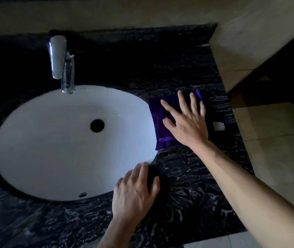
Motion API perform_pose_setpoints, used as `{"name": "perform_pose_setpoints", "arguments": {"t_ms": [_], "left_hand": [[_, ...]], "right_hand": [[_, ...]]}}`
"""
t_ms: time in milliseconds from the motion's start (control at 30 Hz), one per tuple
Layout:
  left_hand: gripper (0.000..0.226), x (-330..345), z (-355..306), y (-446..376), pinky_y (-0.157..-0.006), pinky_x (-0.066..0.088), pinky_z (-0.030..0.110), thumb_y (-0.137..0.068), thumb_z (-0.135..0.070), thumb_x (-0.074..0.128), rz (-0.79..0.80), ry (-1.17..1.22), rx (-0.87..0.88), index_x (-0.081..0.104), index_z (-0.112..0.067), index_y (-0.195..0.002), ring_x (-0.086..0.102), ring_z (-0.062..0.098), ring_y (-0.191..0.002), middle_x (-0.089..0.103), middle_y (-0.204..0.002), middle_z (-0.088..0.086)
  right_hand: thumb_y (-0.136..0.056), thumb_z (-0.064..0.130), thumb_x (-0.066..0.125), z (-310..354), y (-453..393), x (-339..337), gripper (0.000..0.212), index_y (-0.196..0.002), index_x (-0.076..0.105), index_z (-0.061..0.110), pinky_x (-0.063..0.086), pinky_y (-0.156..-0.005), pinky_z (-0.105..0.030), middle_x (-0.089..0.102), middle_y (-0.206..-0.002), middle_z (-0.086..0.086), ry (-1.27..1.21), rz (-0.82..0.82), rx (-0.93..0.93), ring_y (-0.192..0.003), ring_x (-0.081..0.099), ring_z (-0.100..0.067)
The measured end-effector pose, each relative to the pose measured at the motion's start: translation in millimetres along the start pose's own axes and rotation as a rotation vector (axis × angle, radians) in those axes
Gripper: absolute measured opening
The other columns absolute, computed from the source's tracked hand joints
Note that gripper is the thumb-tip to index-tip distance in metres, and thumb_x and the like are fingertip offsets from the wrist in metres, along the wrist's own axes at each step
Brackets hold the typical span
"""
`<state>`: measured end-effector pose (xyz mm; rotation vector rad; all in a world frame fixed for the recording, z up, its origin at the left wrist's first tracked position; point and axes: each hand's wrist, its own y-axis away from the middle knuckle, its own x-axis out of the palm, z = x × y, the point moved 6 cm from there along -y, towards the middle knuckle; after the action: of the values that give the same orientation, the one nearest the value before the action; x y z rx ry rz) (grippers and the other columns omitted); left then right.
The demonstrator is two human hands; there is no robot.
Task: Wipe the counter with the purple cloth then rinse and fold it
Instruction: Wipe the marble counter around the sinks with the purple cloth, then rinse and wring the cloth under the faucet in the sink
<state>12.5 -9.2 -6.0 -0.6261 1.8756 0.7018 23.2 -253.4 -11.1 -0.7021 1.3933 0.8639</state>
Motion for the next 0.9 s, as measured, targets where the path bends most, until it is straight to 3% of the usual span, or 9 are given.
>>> {"name": "perform_pose_setpoints", "arguments": {"t_ms": [100, 200, 267, 333, 400, 500, 567, 767, 900], "left_hand": [[0.049, 0, 1, 0, -0.069, 0.058, 0.037, -0.094, -0.060, 0.040, 0.034, -0.010, 0.003, 0.057, -0.026, -0.126, 0.071, 0.017, -0.090, 0.070, -0.116, -0.009], [0.052, 0, 2, 0, -0.083, 0.055, 0.035, -0.095, -0.063, 0.033, 0.114, 0.010, -0.019, 0.051, -0.032, -0.133, 0.067, 0.015, -0.106, 0.065, -0.127, -0.013], [0.048, -2, 11, -5, -0.088, 0.052, 0.033, -0.098, -0.057, 0.037, 0.125, 0.149, -0.082, 0.048, -0.033, -0.137, 0.064, 0.014, -0.113, 0.063, -0.133, -0.011], [0.036, -15, 26, -19, -0.081, 0.055, 0.024, -0.101, -0.039, 0.051, 0.049, 0.565, -0.240, 0.053, -0.025, -0.134, 0.067, 0.012, -0.103, 0.068, -0.127, -0.002], [0.026, -46, 48, -40, -0.071, 0.054, 0.016, -0.100, -0.024, 0.055, -0.129, 0.898, -0.382, 0.059, -0.018, -0.125, 0.070, 0.011, -0.090, 0.073, -0.109, 0.000], [0.017, -105, 90, -79, -0.069, 0.061, 0.033, -0.103, -0.017, 0.051, -0.426, 1.234, -0.563, 0.062, -0.013, -0.116, 0.073, 0.027, -0.077, 0.074, -0.092, 0.009], [0.018, -139, 115, -108, -0.064, 0.061, 0.034, -0.104, -0.017, 0.049, -0.542, 1.412, -0.620, 0.062, -0.007, -0.111, 0.073, 0.028, -0.069, 0.074, -0.086, 0.017], [0.029, -187, 143, -166, -0.050, 0.056, 0.024, -0.102, -0.020, 0.057, -0.554, 1.517, -0.648, 0.060, 0.000, -0.082, 0.060, 0.017, -0.046, 0.063, -0.063, 0.015], [0.027, -177, 151, -175, -0.044, 0.051, 0.023, -0.100, -0.025, 0.063, -0.457, 1.503, -0.699, 0.054, 0.000, -0.101, 0.059, 0.020, -0.050, 0.058, -0.065, 0.015]], "right_hand": [[-0.093, 0.065, 0.031, -1, 1, -1, 0.064, -0.155, 0.017, 0.054, 0.012, -0.123, -0.062, 0.012, -0.171, -0.007, 0.004, -0.014, -0.019, -0.156, 0.008, -0.041], [-0.093, 0.066, 0.031, -1, 2, -1, 0.065, -0.155, 0.017, 0.054, 0.014, -0.122, -0.063, 0.014, -0.171, -0.007, 0.007, -0.004, -0.016, -0.156, 0.010, -0.041], [-0.092, 0.067, 0.030, 0, 1, -4, 0.066, -0.155, 0.016, 0.055, 0.014, -0.122, -0.064, 0.014, -0.171, -0.007, -0.005, 0.011, -0.008, -0.156, 0.010, -0.040], [-0.092, 0.070, 0.026, 2, 1, -6, 0.067, -0.155, 0.015, 0.054, 0.013, -0.122, -0.065, 0.014, -0.171, -0.008, -0.023, 0.030, 0.010, -0.156, 0.011, -0.041], [-0.093, 0.072, 0.022, 9, 1, -8, 0.067, -0.156, 0.015, 0.052, 0.014, -0.122, -0.064, 0.016, -0.170, -0.009, -0.036, 0.032, 0.031, -0.154, 0.014, -0.043], [-0.094, 0.072, 0.022, 17, 3, -7, 0.066, -0.156, 0.022, 0.050, 0.019, -0.120, -0.065, 0.022, -0.169, -0.009, -0.024, 0.005, 0.075, -0.154, 0.018, -0.043], [-0.094, 0.070, 0.024, 18, 3, -6, 0.066, -0.156, 0.028, 0.047, 0.022, -0.119, -0.064, 0.026, -0.168, -0.007, -0.022, -0.011, 0.094, -0.153, 0.021, -0.041], [-0.095, 0.069, 0.022, 17, 2, -7, 0.064, -0.155, 0.029, 0.046, 0.023, -0.118, -0.061, 0.027, -0.168, 0.000, -0.011, -0.020, 0.102, -0.154, 0.022, -0.035], [-0.095, 0.069, 0.022, 15, 2, -7, 0.065, -0.155, 0.030, 0.047, 0.022, -0.118, -0.058, 0.027, -0.167, 0.002, -0.003, -0.007, 0.123, -0.154, 0.022, -0.033]]}}
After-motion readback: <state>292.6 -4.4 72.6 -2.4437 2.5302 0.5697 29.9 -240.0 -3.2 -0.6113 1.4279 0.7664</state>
